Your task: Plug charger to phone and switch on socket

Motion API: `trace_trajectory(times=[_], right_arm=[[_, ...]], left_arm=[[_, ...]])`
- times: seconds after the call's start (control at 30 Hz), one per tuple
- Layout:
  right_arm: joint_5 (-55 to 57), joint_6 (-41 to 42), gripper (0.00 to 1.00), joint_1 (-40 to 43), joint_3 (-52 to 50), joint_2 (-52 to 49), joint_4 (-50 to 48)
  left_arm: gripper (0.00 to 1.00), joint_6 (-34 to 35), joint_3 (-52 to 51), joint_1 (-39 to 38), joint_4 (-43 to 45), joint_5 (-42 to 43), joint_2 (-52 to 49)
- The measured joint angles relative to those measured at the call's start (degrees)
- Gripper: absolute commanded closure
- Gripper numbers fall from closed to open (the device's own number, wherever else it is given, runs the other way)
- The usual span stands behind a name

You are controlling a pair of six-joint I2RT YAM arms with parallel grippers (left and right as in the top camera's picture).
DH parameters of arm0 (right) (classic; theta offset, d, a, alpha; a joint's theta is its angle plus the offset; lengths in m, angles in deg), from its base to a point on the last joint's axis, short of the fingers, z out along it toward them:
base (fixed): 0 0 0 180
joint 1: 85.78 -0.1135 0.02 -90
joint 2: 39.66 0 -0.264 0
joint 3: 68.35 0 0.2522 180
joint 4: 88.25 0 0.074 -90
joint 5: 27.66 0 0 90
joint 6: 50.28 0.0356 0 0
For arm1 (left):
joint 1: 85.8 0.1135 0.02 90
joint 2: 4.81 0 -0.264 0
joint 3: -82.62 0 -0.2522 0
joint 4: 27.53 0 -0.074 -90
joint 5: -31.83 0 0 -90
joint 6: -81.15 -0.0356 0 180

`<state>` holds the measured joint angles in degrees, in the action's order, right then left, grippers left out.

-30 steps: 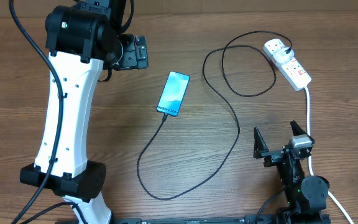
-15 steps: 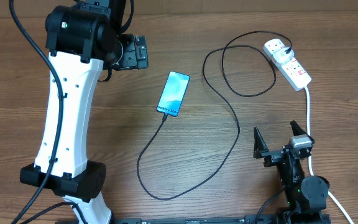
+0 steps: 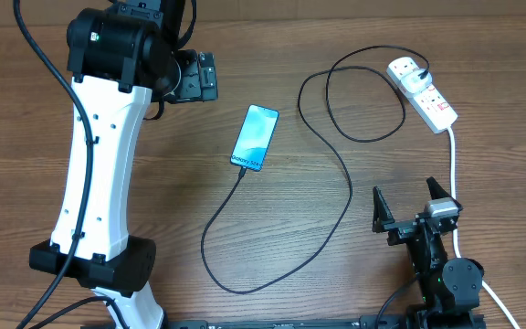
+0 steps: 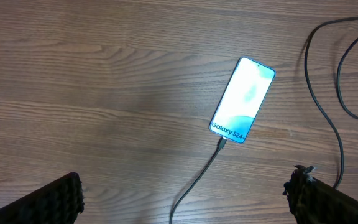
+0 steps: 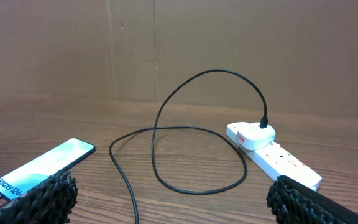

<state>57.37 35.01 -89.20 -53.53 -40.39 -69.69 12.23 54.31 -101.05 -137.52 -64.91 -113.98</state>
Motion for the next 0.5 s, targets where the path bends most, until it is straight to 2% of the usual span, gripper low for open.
trace_trajectory(times=[0.5], right_arm=[[0.1,0.0,0.0,0.0,0.0,0.0,0.0]], left_arm=[[0.0,0.6,-1.7,0.0,0.1,0.7,1.1]])
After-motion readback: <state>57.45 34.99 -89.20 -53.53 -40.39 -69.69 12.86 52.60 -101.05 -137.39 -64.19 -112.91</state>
